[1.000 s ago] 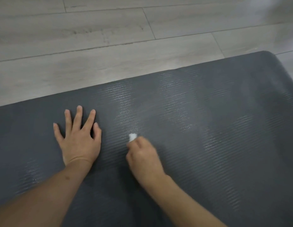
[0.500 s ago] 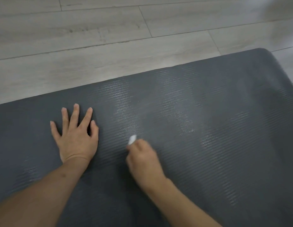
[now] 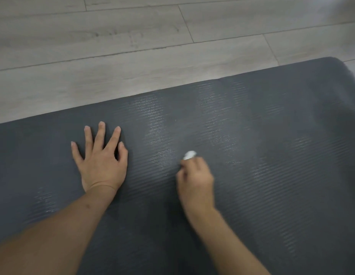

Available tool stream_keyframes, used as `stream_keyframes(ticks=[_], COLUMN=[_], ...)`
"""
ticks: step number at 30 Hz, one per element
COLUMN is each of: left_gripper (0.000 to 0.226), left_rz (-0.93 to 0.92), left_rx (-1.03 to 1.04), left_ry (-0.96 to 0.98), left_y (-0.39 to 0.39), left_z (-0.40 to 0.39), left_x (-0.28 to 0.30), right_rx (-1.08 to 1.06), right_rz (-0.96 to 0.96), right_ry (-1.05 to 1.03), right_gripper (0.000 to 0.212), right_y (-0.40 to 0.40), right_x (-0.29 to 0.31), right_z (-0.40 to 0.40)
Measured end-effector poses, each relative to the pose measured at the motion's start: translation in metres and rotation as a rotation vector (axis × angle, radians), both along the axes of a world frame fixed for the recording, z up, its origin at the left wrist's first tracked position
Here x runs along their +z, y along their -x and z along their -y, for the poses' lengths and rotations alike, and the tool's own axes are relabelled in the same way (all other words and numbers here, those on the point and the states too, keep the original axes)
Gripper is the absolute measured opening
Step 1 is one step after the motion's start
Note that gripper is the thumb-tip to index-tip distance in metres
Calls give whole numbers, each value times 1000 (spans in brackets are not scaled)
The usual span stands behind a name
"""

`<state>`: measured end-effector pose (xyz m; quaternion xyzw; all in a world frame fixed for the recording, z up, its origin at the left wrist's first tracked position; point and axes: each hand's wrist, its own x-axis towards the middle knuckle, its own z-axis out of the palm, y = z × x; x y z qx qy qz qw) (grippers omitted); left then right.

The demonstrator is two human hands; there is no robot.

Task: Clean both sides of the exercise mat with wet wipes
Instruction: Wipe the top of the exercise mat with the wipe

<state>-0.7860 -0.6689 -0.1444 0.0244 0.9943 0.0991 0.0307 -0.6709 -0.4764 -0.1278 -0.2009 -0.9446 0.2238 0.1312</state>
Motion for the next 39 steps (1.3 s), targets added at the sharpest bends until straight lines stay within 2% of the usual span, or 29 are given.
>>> stream_keyframes(ticks=[2, 4, 6, 7, 9, 10, 15, 19, 24, 27, 30, 33, 36, 39], left_gripper=[50, 50, 50, 50, 50, 50, 50, 46, 35, 33, 35, 43, 53, 54], left_rz=[0, -4, -1, 2, 5, 7, -9, -71, -303, -353, -301, -195, -117, -125], left_rx=[0, -1, -8, -10, -9, -5, -14, -10, -45, -48, -75, -108, -120, -122], left_ry=[0, -5, -2, -2, -11, -16, -27, -57, -156, -154, -169, -109, -23, -17], left_y=[0, -1, 0, 0, 1, 0, 1, 0, -3, -35, -101, -158, -175, -172], left_z=[1, 1, 1, 1, 0, 1, 1, -1, -2, -2, -3, -1, 5, 5], left_x=[0, 0, 0, 0, 0, 0, 4, 0, -3, 10, 19, 14, 2, 0], right_rx=[259, 390, 307, 191, -59, -106, 72, -25, -8, -13, -39, -79, -82, -20], right_rz=[18, 37, 36, 43, 38, 22, -165, -234, -271, -286, -291, -279, -282, -279], right_ry=[24, 18, -85, -105, -76, -58, -10, 68, 100, 89, 103, 162, 187, 191], right_gripper=[14, 11, 9, 10, 12, 12, 13, 14, 9, 10, 6, 12, 18, 12], right_y=[1, -1, -3, -6, -18, -26, -60, -56, -56, -55, -56, -57, -59, -60], right_x=[-1, 1, 4, 6, 12, 12, -12, -13, -17, -16, -15, -13, -11, -12], right_z=[42, 26, -35, -71, -126, -131, -72, -72, -75, -76, -76, -74, -72, -75])
